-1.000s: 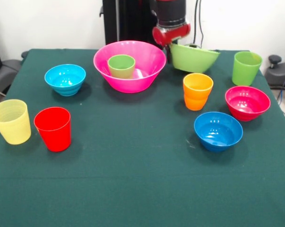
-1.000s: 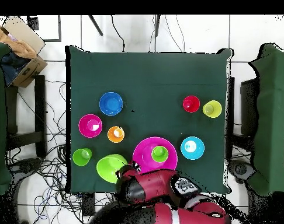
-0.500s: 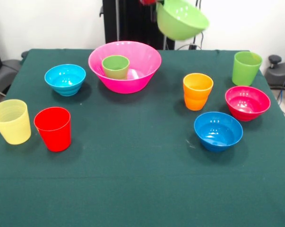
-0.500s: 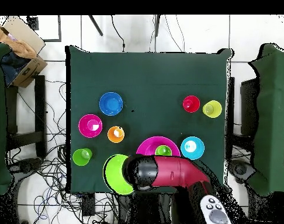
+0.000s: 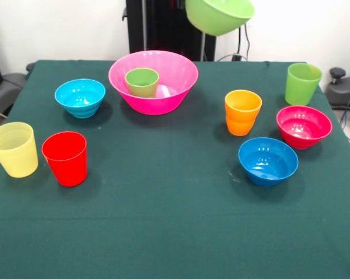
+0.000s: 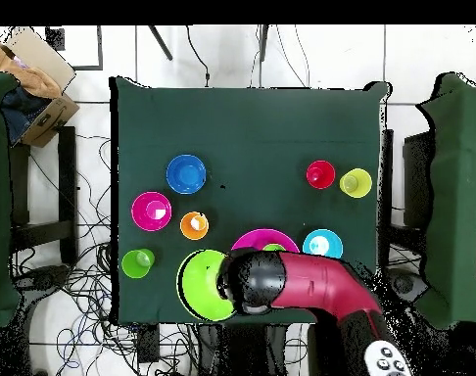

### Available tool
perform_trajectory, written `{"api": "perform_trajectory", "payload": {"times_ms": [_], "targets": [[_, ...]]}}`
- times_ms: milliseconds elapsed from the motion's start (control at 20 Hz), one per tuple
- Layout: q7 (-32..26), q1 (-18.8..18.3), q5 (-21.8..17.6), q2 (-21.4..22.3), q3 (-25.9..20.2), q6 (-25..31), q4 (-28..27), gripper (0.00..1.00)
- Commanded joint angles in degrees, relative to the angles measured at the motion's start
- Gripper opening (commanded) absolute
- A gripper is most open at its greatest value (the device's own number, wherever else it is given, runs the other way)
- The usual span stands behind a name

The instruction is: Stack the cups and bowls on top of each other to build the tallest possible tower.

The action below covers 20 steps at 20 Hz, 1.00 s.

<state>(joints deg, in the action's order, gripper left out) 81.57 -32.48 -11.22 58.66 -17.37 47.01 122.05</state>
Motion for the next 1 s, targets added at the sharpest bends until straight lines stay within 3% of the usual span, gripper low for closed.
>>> {"api": "perform_trajectory", "payload": {"times_ms": [50, 300, 600, 1000], "targets": [[-14.47, -9.72, -8.91, -8.29, -6.39, -6.83, -0.79, 0.0], [-18.88, -18.39, -17.33, -15.63, -9.6, -9.85, -3.77, 0.0], [-15.42, -20.75, -22.83, -18.14, -12.87, -8.61, -5.67, 0.0], [-8.85, -19.56, -25.96, -20.41, -15.61, -11.22, -4.54, 0.0]]}}
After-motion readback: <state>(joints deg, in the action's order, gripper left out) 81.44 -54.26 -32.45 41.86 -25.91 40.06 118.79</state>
